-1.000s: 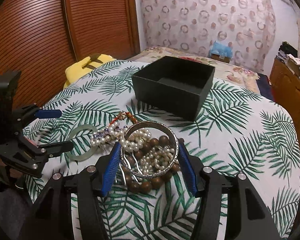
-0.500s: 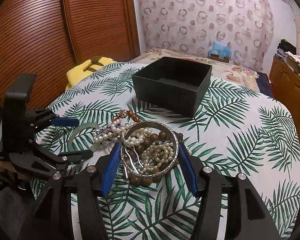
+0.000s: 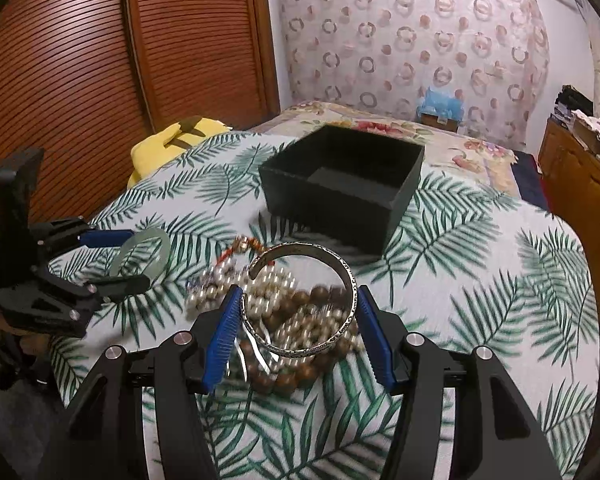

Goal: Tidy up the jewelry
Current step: 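Carry the silver bangle into the black box and release while left gripper grasps jade bangle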

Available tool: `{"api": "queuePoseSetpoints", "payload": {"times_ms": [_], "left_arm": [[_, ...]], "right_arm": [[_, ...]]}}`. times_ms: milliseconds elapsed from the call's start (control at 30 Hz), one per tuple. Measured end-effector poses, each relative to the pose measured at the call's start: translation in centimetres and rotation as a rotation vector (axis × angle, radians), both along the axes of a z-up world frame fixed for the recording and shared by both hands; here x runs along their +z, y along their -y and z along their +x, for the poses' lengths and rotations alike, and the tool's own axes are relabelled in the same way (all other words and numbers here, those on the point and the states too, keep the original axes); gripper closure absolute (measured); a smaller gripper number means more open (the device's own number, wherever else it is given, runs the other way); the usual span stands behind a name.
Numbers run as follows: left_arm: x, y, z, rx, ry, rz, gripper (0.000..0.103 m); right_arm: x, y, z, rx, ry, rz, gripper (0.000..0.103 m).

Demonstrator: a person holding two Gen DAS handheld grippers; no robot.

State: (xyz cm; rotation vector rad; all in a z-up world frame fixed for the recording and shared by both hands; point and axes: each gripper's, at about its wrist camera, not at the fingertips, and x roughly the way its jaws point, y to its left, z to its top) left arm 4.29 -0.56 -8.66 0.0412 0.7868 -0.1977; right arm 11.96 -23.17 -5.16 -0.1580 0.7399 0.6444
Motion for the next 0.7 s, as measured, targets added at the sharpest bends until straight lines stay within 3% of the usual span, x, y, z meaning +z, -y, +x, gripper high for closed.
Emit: {"api": "queuePoseSetpoints", "payload": {"times_ms": [300,700], "left_arm": [[3.5,-0.1,3.9,-0.006,0.072,-0.03,0.034],[5.4,0.8,9.8,-0.015,0.083,-0.032,0.034]], "right_arm": [[1.8,-0.5,4.6,-0.001,0.033,-0.013,0.043],[1.6,-2.4,11.5,0.026,0.025,-0.023,0.043]]}}
